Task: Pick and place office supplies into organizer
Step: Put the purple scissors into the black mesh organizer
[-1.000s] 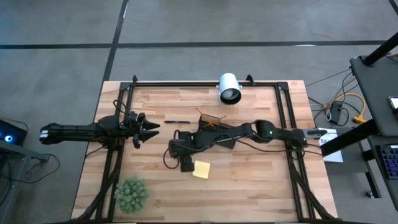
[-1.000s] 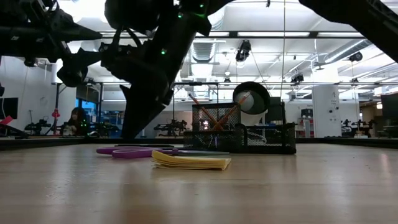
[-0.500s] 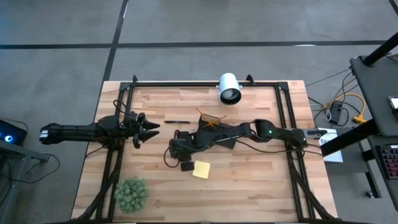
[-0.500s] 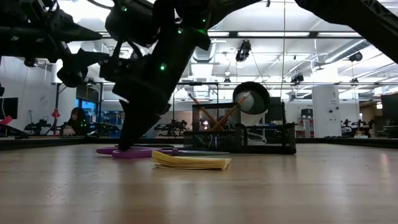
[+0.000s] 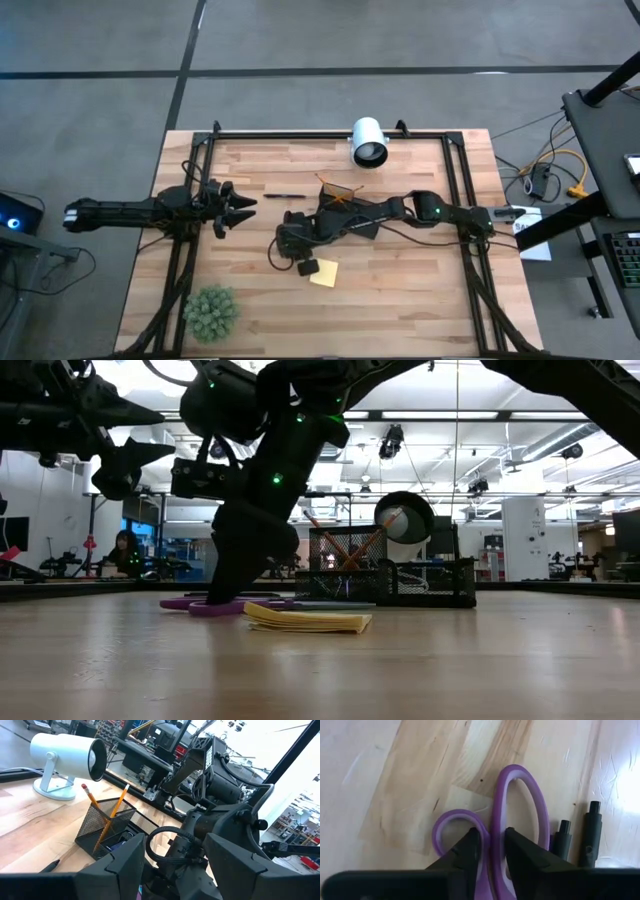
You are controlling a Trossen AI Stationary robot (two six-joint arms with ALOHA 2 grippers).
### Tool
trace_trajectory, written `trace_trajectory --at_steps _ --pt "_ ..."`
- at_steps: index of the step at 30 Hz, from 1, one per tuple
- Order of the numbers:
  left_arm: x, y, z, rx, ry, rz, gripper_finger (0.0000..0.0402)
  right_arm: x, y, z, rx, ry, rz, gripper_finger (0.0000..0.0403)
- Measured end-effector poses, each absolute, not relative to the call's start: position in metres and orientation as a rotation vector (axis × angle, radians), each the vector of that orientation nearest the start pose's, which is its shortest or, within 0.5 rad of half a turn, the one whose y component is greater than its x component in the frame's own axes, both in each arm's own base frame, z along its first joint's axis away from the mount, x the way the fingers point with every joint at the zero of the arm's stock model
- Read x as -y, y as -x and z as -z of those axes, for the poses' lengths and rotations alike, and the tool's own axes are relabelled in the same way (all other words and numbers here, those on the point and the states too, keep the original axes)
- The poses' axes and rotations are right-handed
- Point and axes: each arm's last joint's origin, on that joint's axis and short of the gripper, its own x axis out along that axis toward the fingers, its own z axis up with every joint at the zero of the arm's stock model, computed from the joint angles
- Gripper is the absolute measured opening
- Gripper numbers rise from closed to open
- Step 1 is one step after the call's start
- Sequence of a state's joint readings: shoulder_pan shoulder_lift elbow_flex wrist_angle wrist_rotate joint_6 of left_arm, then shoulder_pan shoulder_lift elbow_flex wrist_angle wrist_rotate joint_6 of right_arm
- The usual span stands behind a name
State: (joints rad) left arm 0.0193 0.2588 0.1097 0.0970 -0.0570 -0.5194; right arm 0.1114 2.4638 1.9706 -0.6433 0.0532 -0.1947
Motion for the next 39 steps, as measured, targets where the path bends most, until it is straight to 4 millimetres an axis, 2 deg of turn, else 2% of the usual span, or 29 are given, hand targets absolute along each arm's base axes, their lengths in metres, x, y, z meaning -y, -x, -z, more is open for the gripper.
trace_trajectory --at_steps 4,9,14,22,29,34,39 --pt "-0.004 -0.112 -0.189 -0.032 0.518 -0.089 0.0195 -0.055 -0.508 -0.117 -1.116 0.275 -0.166 0.0055" --pt "-0.004 -0.112 -0.191 -0.025 0.518 -0.087 0.0195 -0.055 -0.513 -0.125 -1.091 0.242 -0.095 0.0055" --pt "-0.004 -0.109 -0.208 0.052 0.517 -0.073 0.0195 -0.052 -0.519 -0.14 -1.05 0.167 0.041 0.0056" --pt "-0.004 -0.099 -0.234 0.313 0.44 -0.02 0.0195 -0.052 -0.522 -0.211 -0.807 0.028 0.302 0.0056" --pt "-0.004 -0.089 -0.241 0.397 0.407 -0.009 0.0195 -0.052 -0.509 -0.277 -0.519 0.062 0.722 0.0056" --pt "-0.004 -0.084 -0.242 0.426 0.406 -0.004 0.0195 -0.046 -0.498 -0.297 -0.384 0.147 1.034 0.0056" --pt "-0.004 -0.082 -0.243 0.443 0.406 0.0 0.0195 -0.042 -0.491 -0.298 -0.264 0.2 1.3 0.0056"
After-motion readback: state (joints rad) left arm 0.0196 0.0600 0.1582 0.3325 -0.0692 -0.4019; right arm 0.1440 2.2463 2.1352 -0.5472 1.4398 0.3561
